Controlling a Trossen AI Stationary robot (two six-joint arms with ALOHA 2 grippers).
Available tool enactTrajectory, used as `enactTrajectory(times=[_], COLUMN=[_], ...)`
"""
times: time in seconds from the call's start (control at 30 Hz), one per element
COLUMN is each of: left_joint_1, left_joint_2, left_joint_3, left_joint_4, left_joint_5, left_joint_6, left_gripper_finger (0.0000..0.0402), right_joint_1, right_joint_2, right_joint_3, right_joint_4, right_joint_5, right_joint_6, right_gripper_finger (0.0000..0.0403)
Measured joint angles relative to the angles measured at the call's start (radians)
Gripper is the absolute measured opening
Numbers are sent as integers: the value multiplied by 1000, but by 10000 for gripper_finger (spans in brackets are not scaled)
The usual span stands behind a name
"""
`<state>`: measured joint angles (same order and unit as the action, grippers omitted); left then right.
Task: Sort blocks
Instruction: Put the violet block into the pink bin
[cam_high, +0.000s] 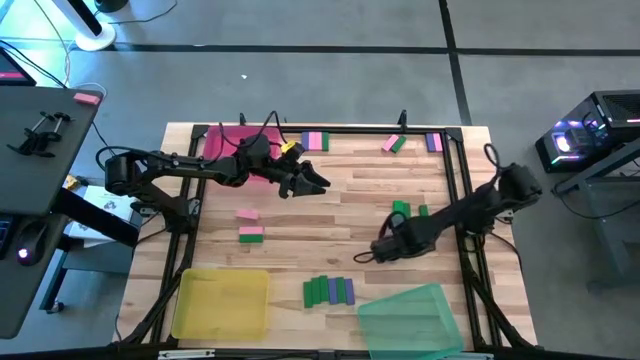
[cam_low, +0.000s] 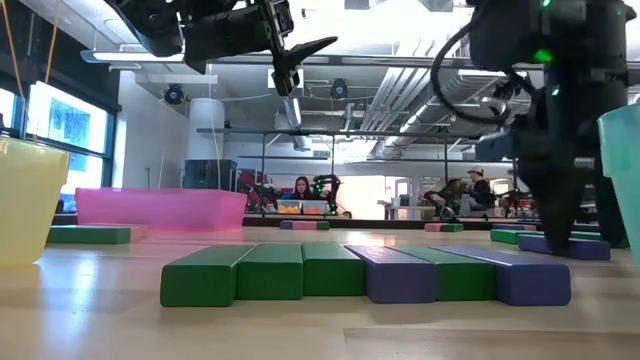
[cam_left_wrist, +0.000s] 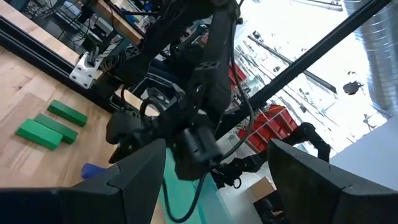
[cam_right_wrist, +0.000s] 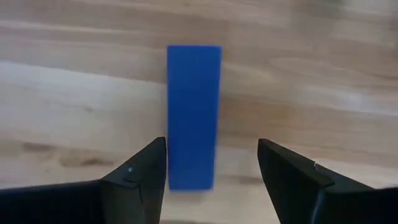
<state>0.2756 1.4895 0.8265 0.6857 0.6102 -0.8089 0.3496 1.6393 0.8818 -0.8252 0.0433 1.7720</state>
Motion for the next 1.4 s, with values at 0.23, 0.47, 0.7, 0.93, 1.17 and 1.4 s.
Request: enactTrajectory(times=[0.23,0.47,0.7,0.93,1.17,1.4], left_joint_1=[0,-1,-15,-56,-137,-222], left_joint_2=[0,1,2,1,6,31], left_joint_3=[0,0,63,212,352,355], left_joint_4=[1,37,80,-238,-676,-660], left_joint_5=[-1,-2,-9,-85,-265,-310], left_joint_6=[0,-2,81,659,1296,1534], left_gripper_finger=[268,268,268,268,268,268], right_joint_1=[-3,-8,-11,-105,-238,-350], right_joint_2=[51,20,-239,-496,-515,-484], right_joint_3=[3,-2,0,2,2,2], right_joint_4=[57,53,88,354,472,580], right_joint_5=[3,-19,106,56,-319,-451], right_joint_6=[-50,-163,-298,-622,-787,-812], right_gripper_finger=[198,27,7,4,2,1])
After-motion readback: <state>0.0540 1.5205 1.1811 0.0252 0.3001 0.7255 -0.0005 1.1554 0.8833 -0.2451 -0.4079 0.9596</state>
